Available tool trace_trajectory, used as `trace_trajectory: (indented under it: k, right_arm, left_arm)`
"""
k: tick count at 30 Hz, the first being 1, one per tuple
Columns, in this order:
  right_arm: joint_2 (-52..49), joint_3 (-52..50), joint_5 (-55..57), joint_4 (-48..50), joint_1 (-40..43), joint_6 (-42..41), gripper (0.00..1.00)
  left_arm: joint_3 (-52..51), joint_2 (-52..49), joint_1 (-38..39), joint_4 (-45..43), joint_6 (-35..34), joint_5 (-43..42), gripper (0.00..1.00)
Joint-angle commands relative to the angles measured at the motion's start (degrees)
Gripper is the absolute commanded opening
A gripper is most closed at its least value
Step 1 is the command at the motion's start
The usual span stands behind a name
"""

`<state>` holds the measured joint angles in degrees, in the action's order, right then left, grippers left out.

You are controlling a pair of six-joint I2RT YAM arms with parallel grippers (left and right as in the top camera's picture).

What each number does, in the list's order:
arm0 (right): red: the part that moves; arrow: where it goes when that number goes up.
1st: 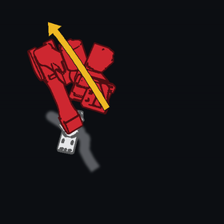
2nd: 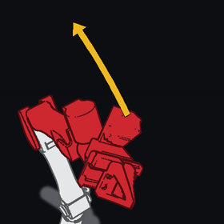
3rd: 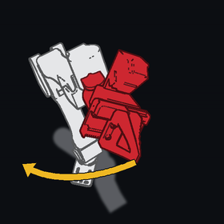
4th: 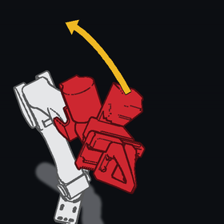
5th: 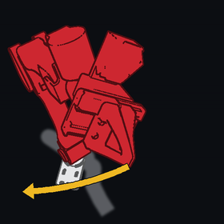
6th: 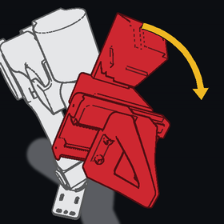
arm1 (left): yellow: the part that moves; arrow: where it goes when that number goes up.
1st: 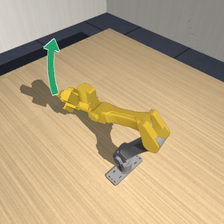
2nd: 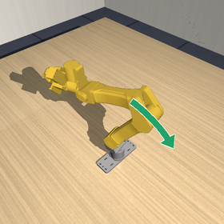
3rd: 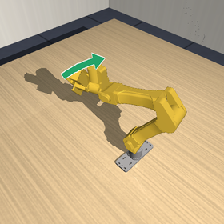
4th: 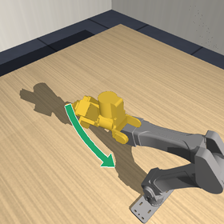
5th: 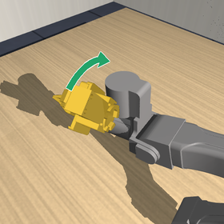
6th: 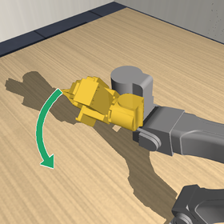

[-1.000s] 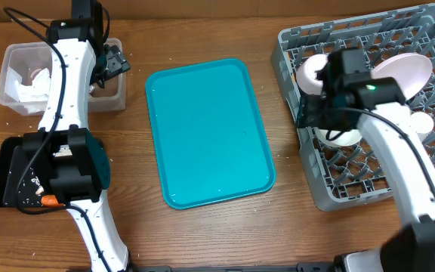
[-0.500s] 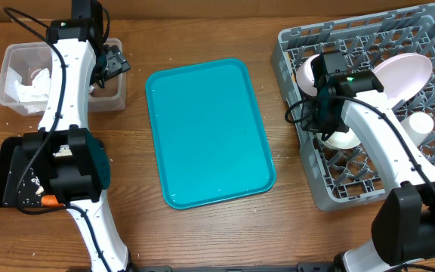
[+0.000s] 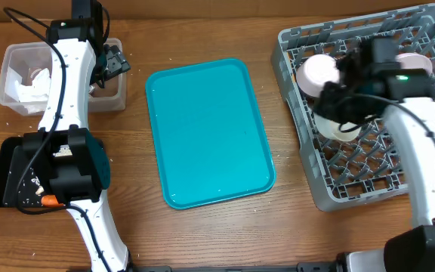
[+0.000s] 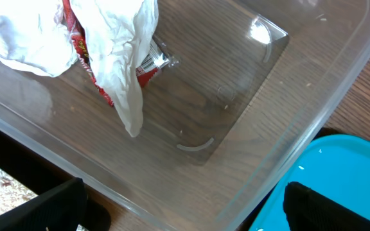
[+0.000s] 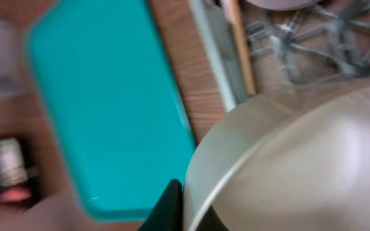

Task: Sort waste into correct bins and load items into the dishwasher rack

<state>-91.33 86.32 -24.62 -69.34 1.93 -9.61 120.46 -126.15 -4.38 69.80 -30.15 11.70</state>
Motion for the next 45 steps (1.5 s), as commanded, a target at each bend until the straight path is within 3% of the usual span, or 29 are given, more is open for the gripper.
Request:
trace_trajectory:
  k: [1,4,7,17,23,36,38,40,42,45]
  right_arm:
    - [0.68,-3.15,-27.26,1.14,8.13,11.65,0.04]
    - [0.61,-6.8,-39.78,2.19,15.23,17.42,0.04]
    - [0.57,-9.62,-44.85,2.21,19.85,20.9,0.04]
    - [0.46,-19.39,-53.33,14.32,21.84,21.38,0.04]
    - [-1.55,-23.34,-52.43,22.58,22.47,15.41,0.04]
    - [-5.03,-23.39,-47.01,22.75,28.17,12.52,0.05]
    - [-5.03,-23.39,-45.33,21.86,28.89,12.5,0.1]
    - [-5.03,-23.37,-44.13,21.46,29.2,12.5,0.24]
    - [-5.03,-23.34,-43.95,21.46,29.42,12.07,0.32]
    - [-5.03,-22.75,-43.71,21.44,30.1,8.68,0.35]
  left_arm:
    - [1.2,0.35,-0.11,-0.02,-1.38,-0.22,1.0]
    - [1.2,0.35,-0.11,-0.02,-1.38,-0.22,1.0]
    - [1.2,0.35,-0.11,-0.02,-1.38,-0.22,1.0]
    - [1.2,0.35,-0.11,-0.02,-1.38,-0.22,1.0]
    - [1.2,0.35,-0.09,-0.02,-1.38,-0.22,1.0]
    - [1.2,0.35,-0.11,-0.02,-1.38,-0.22,1.0]
    - [1.2,0.37,-0.09,-0.02,-1.38,-0.22,1.0]
    - [1.2,0.35,-0.11,-0.02,-1.38,-0.22,1.0]
    - [1.2,0.35,-0.09,-0.02,-1.38,-0.22,1.0]
    - [1.2,0.35,-0.09,-0.02,-1.38,-0.22,1.0]
